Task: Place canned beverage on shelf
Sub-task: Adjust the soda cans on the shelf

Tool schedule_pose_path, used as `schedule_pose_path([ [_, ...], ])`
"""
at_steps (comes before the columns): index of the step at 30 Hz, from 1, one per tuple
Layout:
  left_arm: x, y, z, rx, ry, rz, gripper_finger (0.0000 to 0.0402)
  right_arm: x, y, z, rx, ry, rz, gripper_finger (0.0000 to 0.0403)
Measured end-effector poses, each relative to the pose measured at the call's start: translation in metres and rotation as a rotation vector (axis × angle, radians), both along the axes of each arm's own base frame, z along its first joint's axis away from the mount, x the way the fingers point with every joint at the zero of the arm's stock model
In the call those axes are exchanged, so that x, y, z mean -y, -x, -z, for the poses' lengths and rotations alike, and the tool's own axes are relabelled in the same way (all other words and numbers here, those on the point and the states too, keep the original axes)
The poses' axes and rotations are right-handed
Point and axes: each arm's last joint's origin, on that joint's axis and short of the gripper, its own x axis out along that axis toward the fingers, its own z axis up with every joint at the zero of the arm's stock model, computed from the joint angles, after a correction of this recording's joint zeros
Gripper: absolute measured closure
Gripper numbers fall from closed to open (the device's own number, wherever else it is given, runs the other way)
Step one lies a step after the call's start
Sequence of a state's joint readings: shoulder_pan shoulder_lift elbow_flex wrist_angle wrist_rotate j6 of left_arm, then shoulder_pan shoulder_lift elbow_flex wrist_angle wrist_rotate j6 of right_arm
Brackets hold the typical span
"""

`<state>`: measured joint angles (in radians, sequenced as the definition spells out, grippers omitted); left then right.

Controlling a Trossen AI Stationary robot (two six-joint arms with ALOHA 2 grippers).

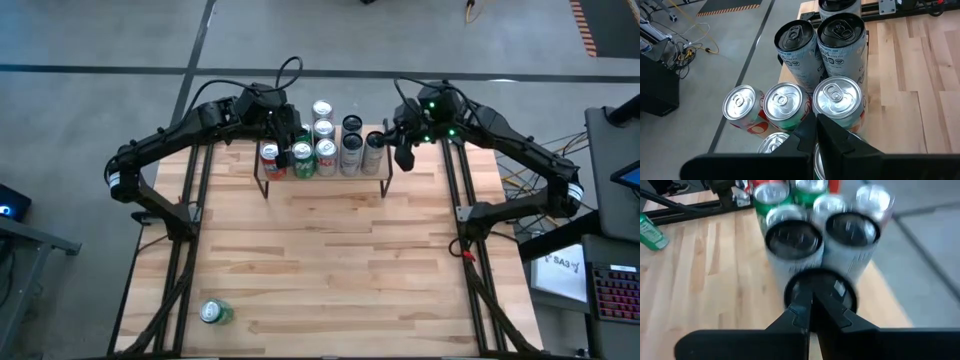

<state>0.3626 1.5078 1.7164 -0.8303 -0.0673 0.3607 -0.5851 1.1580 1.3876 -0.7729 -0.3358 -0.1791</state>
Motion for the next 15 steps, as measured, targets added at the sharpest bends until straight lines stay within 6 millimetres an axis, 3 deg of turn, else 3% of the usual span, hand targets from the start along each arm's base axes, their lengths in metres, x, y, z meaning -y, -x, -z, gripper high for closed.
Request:
schedule_pose_path([
  [8,0.001,0.0,0.0,0.001,0.003,0.001,0.0402,0.03,0.008,-0.024,0.041,0.16,0.126,0.0394],
  [15,0.008,-0.003,0.0,0.002,0.003,0.025,0.0402,0.057,0.005,0.003,-0.005,0.043,0.031,0.0394],
])
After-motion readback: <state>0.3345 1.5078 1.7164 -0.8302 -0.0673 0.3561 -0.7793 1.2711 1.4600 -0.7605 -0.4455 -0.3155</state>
